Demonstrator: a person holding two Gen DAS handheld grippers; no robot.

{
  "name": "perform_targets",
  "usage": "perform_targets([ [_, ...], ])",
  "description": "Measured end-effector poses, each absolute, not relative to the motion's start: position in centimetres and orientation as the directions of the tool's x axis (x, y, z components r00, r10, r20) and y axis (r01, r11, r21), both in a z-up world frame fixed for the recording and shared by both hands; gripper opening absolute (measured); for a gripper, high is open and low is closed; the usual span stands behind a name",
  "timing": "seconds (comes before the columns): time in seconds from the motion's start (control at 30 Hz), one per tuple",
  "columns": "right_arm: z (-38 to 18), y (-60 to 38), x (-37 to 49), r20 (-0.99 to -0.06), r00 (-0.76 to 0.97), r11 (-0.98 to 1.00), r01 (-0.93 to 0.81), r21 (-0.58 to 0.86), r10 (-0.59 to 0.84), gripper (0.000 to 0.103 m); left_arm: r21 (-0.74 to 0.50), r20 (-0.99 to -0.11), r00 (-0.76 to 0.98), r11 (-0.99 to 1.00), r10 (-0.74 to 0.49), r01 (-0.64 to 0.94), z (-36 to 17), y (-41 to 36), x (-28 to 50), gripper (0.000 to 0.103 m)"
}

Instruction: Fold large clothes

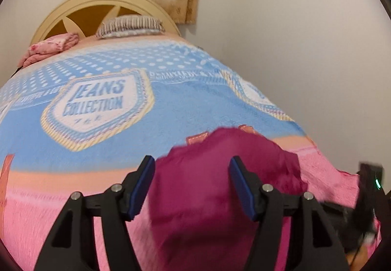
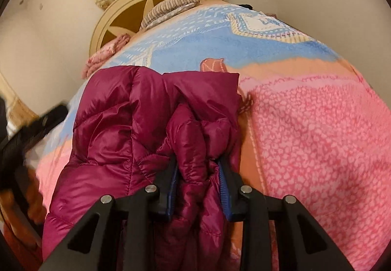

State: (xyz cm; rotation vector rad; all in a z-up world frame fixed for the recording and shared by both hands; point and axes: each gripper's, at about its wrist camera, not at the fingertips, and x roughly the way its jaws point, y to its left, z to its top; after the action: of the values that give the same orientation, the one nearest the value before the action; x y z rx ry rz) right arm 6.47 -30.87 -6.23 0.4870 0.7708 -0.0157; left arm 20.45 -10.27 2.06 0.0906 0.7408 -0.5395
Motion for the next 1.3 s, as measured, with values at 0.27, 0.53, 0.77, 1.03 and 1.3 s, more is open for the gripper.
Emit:
perform_targets([
  [0.27, -6.3, -29.8, 6.9, -0.675, 0.727, 0.903, 0.197, 0.382, 0.127, 0.031, -0.011, -0.762, 0.558, 0.868, -0.329, 0.496, -4.3, -13.3, 23.0, 0.069],
  [0.53, -6.4, -29.8, 7.0, -0.678, 0.724, 0.901, 0.2, 0.385, 0.128, 0.031, 0.137, -0.766, 0.603, 0.861, -0.221, 0.489, -4.5, -14.5, 22.8, 0.079],
  [0.77, -6.9, -31.8, 5.6, -0.58, 0.778, 0.806, 0.171, 0.566, 0.242, 0.04, -0.07, -0.74, 0.555, 0.865, -0.379, 0.497, -0.8, -7.7, 19.4, 0.08],
  [1.03, -5.9, -31.5, 3.0, -0.561, 0.769, 0.767, 0.151, 0.624, 0.305, 0.077, -0.508, -0.64, 0.344, 0.714, -0.687, 0.481, -4.5, -1.9, 16.8, 0.095],
  [1.3, -6.2, -29.8, 3.3, -0.586, 0.747, 0.836, 0.073, 0.544, 0.315, 0.079, -0.632, -0.556, 0.279, 0.616, -0.783, 0.47, -7.3, -2.2, 16.5, 0.103],
])
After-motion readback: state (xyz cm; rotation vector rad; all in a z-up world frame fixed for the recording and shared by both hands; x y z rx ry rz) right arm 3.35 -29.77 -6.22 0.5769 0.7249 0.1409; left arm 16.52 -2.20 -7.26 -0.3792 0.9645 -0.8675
